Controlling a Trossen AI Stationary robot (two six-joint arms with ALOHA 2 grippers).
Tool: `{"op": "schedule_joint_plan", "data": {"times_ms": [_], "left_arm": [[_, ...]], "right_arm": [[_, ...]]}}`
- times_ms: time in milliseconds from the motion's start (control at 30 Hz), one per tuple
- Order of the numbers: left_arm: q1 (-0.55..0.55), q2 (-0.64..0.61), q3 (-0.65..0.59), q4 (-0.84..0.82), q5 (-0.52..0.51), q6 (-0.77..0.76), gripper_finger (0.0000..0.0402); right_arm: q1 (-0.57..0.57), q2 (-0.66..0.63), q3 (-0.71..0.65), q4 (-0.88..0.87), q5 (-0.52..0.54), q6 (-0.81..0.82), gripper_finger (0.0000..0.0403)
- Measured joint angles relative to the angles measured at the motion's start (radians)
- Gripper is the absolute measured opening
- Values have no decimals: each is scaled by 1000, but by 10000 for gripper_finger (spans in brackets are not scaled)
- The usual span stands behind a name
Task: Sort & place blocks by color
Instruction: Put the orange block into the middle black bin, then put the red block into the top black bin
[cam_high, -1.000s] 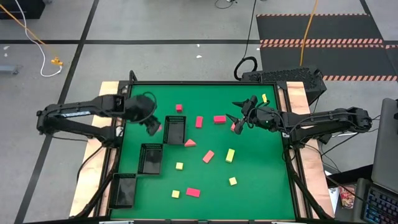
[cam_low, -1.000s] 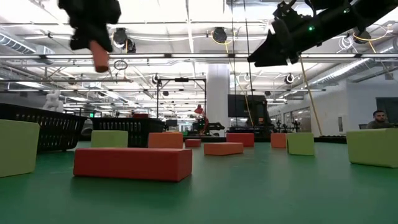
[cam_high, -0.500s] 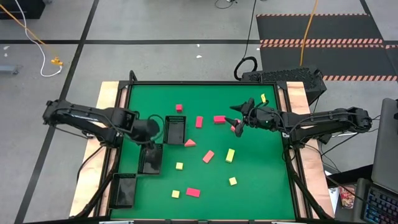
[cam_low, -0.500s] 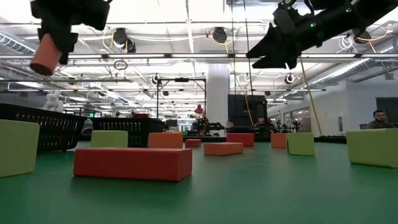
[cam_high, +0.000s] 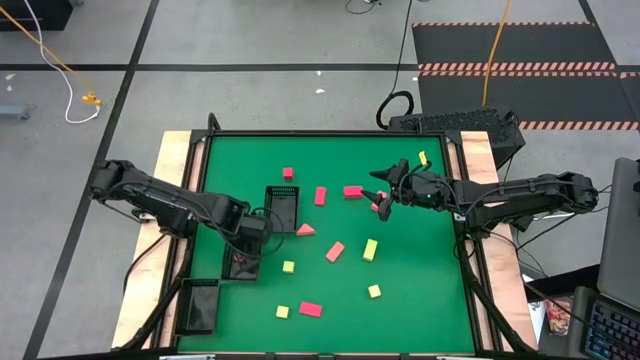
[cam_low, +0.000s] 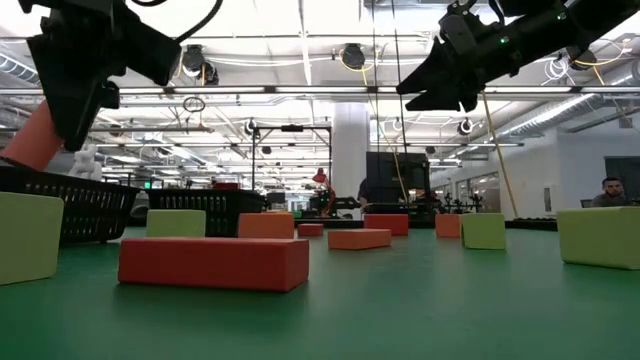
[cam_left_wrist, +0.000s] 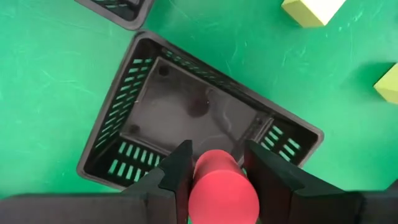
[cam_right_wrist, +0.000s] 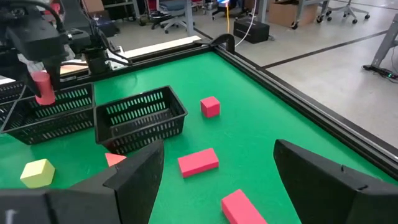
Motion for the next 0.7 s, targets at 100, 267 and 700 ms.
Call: {"op": "schedule_joint_plan", "data": {"times_ms": [100,267,700], "left_arm": [[0,3,0,1,1,-4,122],[0,3,0,3,-15,-3,134],[51,2,22,-28,-74,85,379]], "right_arm": [[0,0,0,0,0,-1,297],[0,0,0,-1,0,-3,297],[0,9,0,64,-58,-18,297]]}}
